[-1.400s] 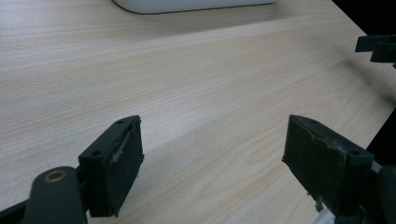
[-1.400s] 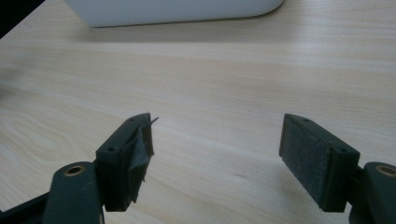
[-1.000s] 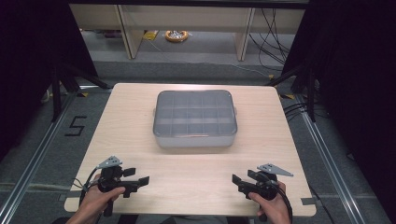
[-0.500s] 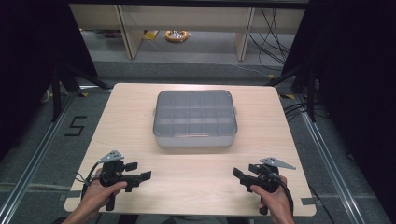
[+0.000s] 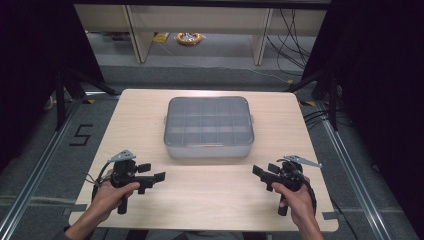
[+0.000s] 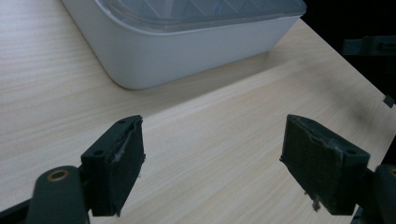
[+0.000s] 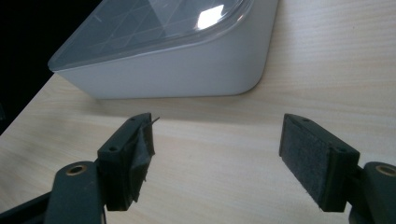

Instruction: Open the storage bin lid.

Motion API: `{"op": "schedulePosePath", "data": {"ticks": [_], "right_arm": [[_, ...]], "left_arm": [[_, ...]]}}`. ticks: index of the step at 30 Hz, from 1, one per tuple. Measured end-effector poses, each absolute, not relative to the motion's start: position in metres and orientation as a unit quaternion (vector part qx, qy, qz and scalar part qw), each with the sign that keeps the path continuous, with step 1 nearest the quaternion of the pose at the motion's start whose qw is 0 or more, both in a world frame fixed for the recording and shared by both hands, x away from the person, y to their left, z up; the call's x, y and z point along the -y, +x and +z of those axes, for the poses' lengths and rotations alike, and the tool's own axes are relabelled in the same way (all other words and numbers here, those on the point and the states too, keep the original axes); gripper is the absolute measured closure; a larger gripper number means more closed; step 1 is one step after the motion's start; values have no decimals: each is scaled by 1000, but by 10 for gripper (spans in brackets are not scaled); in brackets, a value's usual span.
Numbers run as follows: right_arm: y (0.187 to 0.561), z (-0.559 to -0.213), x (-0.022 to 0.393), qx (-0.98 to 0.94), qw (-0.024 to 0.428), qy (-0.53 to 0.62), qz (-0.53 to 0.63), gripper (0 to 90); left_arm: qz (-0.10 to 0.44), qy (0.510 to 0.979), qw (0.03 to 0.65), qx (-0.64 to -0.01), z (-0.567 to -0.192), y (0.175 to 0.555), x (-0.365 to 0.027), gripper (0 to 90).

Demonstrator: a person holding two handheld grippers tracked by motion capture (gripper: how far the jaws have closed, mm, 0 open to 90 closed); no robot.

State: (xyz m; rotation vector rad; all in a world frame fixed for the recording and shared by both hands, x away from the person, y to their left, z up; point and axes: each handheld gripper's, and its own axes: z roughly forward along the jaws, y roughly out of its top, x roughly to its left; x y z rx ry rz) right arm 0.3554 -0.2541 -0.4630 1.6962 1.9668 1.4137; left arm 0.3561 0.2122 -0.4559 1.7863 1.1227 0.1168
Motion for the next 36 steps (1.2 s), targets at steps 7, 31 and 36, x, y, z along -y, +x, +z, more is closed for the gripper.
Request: {"op": "schedulePosePath", "data": {"ticks": [7, 31, 36], "right_arm": [[372, -453, 251, -649, 85, 585, 480, 273], [446, -436, 246, -631, 112, 587, 496, 274], [459, -432, 246, -617, 96, 594, 507, 276]], "left_arm": [[55, 734, 495, -462, -445, 369, -210, 208], [47, 704, 507, -495, -433, 423, -201, 212], [51, 698, 509, -502, -431, 436, -201, 212]]}}
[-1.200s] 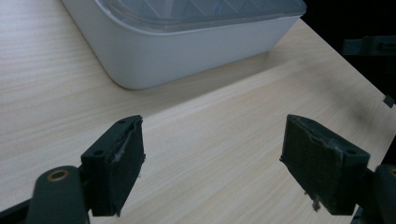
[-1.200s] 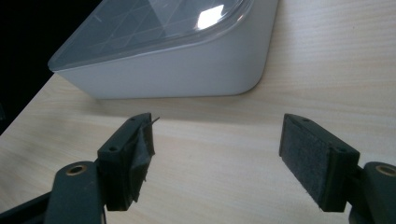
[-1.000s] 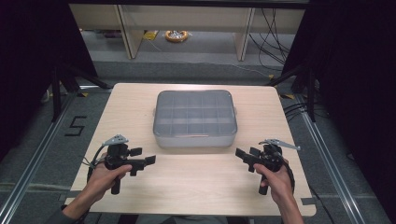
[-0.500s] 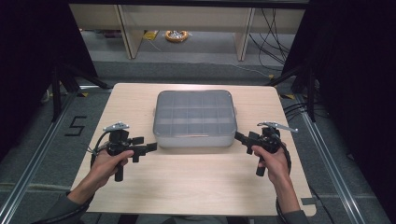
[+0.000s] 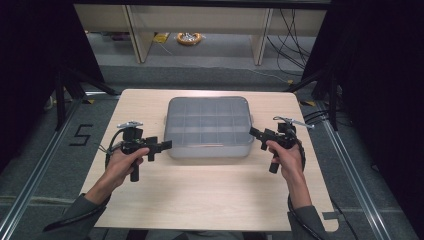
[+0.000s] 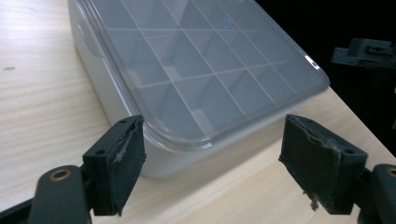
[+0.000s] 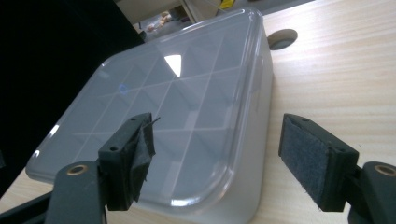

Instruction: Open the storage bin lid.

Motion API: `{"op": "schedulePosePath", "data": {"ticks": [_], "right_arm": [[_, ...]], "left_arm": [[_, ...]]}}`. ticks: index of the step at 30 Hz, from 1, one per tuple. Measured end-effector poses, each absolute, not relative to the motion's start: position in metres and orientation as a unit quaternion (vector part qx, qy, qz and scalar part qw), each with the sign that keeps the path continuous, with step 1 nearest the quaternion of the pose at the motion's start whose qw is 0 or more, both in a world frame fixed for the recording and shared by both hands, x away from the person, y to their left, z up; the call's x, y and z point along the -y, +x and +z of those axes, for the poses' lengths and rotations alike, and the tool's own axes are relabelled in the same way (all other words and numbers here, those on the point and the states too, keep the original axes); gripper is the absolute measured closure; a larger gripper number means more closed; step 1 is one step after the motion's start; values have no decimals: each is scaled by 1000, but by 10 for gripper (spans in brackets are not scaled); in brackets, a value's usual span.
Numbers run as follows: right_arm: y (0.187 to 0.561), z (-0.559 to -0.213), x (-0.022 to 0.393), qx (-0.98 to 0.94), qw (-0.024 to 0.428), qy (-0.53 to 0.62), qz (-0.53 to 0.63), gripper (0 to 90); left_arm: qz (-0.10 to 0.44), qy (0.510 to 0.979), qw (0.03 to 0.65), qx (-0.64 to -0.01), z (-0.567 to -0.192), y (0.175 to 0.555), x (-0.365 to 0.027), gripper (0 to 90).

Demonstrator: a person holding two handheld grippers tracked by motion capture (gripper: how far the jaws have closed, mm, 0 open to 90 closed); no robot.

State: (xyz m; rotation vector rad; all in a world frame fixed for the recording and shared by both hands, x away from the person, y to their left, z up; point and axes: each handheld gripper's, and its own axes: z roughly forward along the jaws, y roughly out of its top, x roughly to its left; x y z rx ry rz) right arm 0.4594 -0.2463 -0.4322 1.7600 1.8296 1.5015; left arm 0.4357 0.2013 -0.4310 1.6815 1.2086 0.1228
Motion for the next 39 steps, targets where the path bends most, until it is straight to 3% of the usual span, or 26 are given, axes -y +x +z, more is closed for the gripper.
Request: {"op": "schedulePosePath", "data": {"ticks": [7, 8, 13, 21, 26, 30, 39], "right_arm": [[480, -439, 259, -620, 108, 592, 504, 283], [478, -435, 254, -593, 69, 628, 500, 284], [492, -442, 260, -614, 104, 596, 506, 286], [502, -443, 249, -611, 86, 610, 496, 290], [513, -449, 247, -626, 106, 591, 497, 295], [516, -449, 241, -617, 88, 602, 499, 301], [533, -460, 233, -631, 86, 598, 487, 368]], "left_arm": [[58, 694, 503, -512, -431, 459, -202, 209], [56, 693, 503, -514, -432, 462, -202, 209], [56, 694, 496, -518, -436, 472, -201, 209], [55, 686, 495, -531, -440, 489, -203, 211], [54, 681, 493, -539, -442, 499, -204, 214], [52, 678, 490, -545, -444, 506, -204, 217], [44, 675, 478, -560, -453, 520, -200, 235]]}}
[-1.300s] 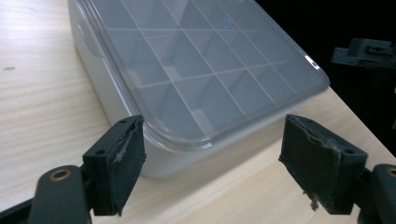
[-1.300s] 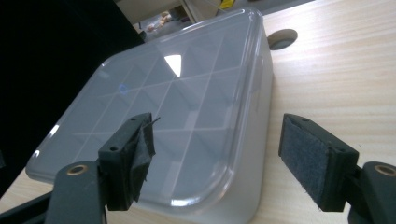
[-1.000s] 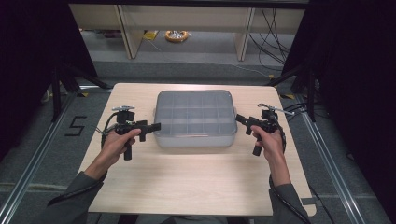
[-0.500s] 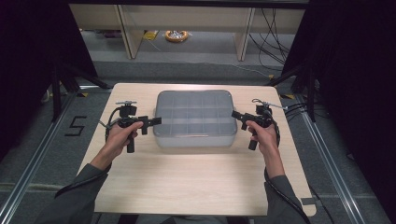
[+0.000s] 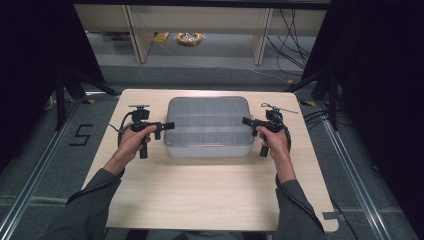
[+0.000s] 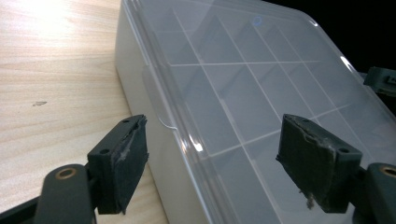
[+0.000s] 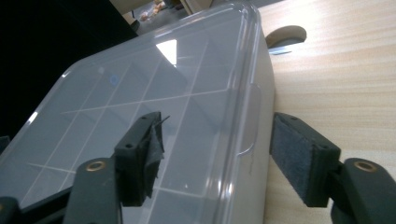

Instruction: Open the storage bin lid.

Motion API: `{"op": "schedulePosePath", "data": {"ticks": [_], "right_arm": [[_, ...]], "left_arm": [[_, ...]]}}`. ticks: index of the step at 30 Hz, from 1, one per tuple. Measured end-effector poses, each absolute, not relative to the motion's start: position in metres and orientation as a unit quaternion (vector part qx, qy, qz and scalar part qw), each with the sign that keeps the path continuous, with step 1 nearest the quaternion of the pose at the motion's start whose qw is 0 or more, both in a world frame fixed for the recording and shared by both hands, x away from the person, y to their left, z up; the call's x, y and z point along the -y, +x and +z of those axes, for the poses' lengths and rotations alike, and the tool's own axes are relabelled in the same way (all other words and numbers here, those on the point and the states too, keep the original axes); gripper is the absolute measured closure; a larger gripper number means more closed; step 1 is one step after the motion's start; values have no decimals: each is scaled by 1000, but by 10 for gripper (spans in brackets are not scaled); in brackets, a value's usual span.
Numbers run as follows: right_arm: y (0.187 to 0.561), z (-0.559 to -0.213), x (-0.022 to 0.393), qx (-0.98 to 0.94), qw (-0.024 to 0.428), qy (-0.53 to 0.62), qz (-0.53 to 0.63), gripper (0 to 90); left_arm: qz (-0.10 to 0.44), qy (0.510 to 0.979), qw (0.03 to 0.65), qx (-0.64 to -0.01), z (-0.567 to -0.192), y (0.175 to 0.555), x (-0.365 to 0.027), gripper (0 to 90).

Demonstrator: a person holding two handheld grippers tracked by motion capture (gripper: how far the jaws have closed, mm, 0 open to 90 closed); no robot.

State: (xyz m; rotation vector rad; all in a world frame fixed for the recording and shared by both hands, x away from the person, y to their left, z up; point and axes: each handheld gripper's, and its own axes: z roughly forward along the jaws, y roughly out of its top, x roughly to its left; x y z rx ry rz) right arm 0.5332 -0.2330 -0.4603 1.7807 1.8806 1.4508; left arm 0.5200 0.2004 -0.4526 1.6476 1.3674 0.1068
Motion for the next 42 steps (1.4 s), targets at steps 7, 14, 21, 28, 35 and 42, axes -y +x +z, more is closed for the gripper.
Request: {"op": "schedulePosePath", "data": {"ticks": [7, 14, 21, 28, 35, 42], "right_arm": [[542, -460, 234, -633, 79, 598, 485, 382], [547, -459, 226, -642, 79, 598, 474, 421], [543, -457, 224, -608, 66, 633, 474, 507], [536, -449, 225, -585, 96, 638, 492, 604], [520, -424, 229, -565, 108, 622, 532, 640], [506, -406, 234, -566, 130, 610, 539, 639]], "left_arm": [[37, 674, 467, -572, -457, 535, -198, 257], [35, 670, 467, -576, -460, 541, -194, 381], [45, 677, 460, -573, -459, 540, -192, 438], [70, 675, 473, -562, -444, 531, -193, 487], [87, 676, 492, -542, -423, 514, -195, 544], [87, 675, 511, -525, -406, 499, -194, 546]]}}
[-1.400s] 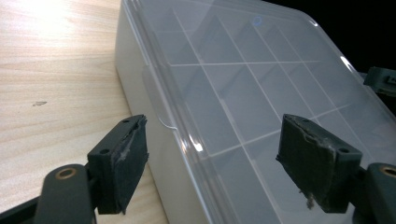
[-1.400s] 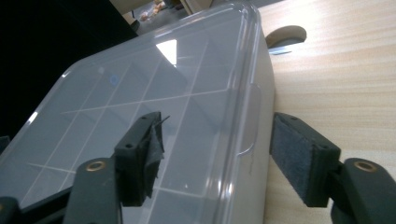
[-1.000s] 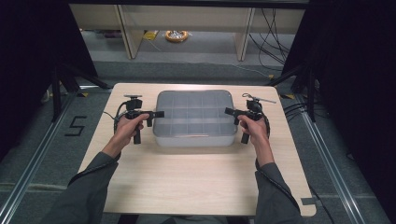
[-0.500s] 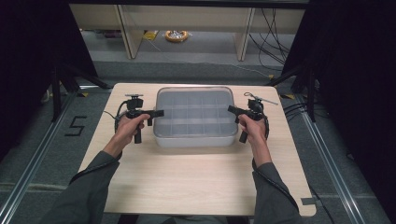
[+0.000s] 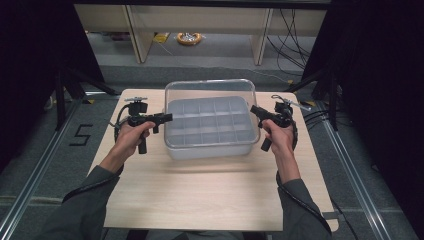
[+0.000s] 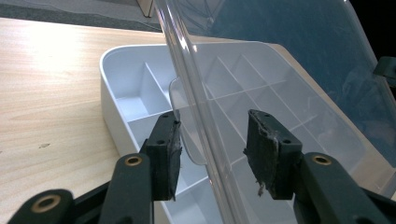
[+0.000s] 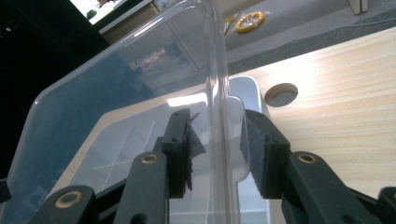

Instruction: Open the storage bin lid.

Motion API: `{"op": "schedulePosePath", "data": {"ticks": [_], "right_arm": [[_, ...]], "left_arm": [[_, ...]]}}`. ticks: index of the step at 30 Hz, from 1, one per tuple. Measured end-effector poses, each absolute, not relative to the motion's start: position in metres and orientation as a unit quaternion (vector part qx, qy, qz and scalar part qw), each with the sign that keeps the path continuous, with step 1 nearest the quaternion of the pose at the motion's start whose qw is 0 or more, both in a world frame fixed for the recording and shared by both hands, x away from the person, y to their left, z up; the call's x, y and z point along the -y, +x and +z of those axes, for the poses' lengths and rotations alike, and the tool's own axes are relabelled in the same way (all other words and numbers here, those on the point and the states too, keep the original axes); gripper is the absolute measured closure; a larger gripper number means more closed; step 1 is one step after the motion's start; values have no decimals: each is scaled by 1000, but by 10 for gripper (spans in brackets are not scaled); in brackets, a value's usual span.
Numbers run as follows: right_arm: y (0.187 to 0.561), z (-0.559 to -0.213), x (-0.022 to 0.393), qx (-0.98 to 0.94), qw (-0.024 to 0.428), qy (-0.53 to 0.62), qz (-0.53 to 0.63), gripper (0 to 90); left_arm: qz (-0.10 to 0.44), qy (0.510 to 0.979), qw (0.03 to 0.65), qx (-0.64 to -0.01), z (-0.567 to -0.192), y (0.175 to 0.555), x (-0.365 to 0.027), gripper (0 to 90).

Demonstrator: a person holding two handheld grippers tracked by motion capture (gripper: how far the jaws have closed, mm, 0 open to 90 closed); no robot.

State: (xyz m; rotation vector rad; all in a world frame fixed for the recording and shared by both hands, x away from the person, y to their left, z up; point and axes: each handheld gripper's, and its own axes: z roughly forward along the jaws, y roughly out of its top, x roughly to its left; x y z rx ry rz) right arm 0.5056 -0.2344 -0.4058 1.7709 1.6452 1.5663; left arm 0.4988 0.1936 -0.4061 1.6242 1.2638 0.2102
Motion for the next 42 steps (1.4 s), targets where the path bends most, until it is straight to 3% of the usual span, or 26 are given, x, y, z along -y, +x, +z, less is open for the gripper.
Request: {"op": "schedulePosePath", "data": {"ticks": [7, 8, 9, 17, 19, 22, 27, 32, 42], "right_arm": [[493, -405, 234, -563, 120, 614, 541, 635], [493, -407, 236, -571, 136, 603, 541, 634], [490, -406, 234, -560, 115, 617, 541, 635], [476, -406, 237, -571, 135, 599, 545, 638], [469, -405, 235, -562, 118, 608, 549, 639], [461, -408, 239, -573, 138, 596, 545, 639], [446, -414, 241, -557, 118, 609, 552, 638], [441, -419, 245, -566, 132, 598, 552, 635], [423, -424, 243, -564, 116, 611, 544, 631]], "left_arm": [[94, 679, 511, -518, -404, 489, -194, 546], [92, 679, 511, -520, -405, 487, -194, 546], [91, 680, 509, -520, -405, 486, -194, 543], [91, 676, 520, -515, -406, 472, -195, 542], [93, 678, 519, -512, -407, 467, -195, 544], [93, 678, 522, -509, -408, 458, -194, 544], [93, 684, 524, -499, -410, 448, -191, 547], [88, 685, 526, -496, -412, 442, -190, 549], [79, 693, 520, -493, -422, 426, -190, 545]]}}
